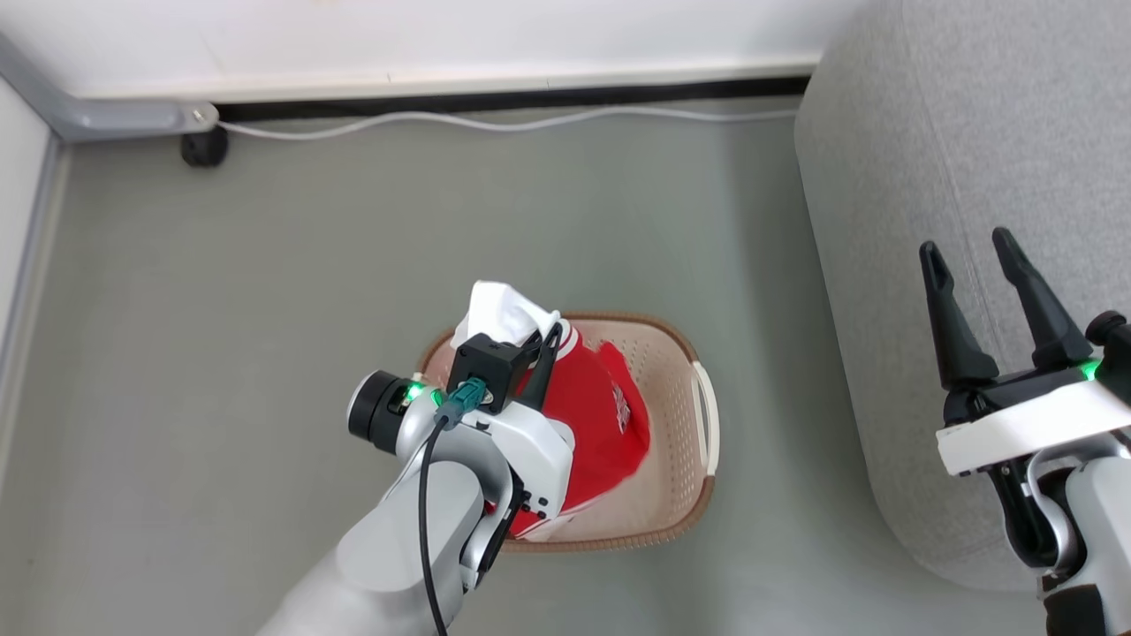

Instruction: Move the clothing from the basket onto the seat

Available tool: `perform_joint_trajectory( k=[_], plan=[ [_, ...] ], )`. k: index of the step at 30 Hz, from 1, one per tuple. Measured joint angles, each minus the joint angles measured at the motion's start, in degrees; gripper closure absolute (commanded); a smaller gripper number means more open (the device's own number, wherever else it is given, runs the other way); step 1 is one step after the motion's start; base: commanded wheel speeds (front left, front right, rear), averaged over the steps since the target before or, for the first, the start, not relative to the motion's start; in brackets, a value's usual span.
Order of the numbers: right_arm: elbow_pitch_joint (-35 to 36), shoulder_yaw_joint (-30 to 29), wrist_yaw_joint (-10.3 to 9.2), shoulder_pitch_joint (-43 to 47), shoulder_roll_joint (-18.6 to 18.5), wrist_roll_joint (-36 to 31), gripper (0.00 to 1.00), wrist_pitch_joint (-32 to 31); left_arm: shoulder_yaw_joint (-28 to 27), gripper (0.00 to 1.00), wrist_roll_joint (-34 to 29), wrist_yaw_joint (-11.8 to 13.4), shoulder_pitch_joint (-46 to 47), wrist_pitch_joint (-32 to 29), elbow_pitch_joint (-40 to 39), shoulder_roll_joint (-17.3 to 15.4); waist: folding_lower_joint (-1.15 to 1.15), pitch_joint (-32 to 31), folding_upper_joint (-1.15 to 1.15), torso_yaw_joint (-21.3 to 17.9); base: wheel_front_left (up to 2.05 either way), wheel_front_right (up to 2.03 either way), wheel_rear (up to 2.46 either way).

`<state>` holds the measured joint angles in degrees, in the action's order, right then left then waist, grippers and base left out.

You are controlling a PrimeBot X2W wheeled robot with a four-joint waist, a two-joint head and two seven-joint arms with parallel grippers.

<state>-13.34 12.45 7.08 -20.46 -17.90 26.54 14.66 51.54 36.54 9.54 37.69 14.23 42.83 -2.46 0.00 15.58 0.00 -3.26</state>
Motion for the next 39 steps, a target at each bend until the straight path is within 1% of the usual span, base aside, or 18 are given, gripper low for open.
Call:
perform_joint_trajectory(
  k=[9,11,18,21,28,34,39],
  plan=[
    [-2.18,-0.32,0.00,2.19,1.77,-1.75,0.00,0.00,-3.41,1.00,-4.03,-2.41,0.55,0.00,-4.36,0.05,0.00,-4.81,0.00,1.38,0.00,0.00,0.00],
    [-2.55,-0.37,0.00,2.42,1.90,-1.83,0.00,0.00,-3.96,1.00,-4.94,-2.52,0.85,0.00,-5.43,0.08,0.00,-5.37,0.00,1.62,0.00,0.00,0.00],
    [-3.67,-0.75,0.00,3.93,2.82,-2.31,0.00,0.00,-5.79,1.00,-6.61,-4.33,3.61,0.00,-9.05,0.00,0.00,-6.94,0.00,2.47,0.00,0.00,0.00],
    [-3.81,-0.81,0.00,4.56,2.86,-2.31,0.00,0.00,-5.86,1.00,-6.87,-4.95,5.55,-0.07,-10.20,-0.62,0.00,-7.19,0.00,2.81,0.00,0.00,0.00],
    [-4.02,-0.73,0.00,4.62,2.91,-2.31,0.00,0.00,-6.12,1.00,-8.35,-4.94,10.68,-2.82,-15.18,-2.67,0.00,-7.32,0.00,3.05,0.00,0.00,0.00],
    [-4.21,-0.57,0.00,4.63,2.94,-2.30,0.00,0.00,-6.10,1.00,-8.37,-4.89,11.26,-4.27,-18.40,-3.63,0.00,-7.29,0.00,2.99,0.00,0.00,0.00],
    [-4.26,0.64,0.00,4.62,2.75,-1.80,0.00,0.00,-5.97,1.00,-8.39,-4.34,11.33,-4.74,-20.09,-3.68,0.00,-6.87,0.00,3.02,0.00,0.00,0.00]
  ],
)
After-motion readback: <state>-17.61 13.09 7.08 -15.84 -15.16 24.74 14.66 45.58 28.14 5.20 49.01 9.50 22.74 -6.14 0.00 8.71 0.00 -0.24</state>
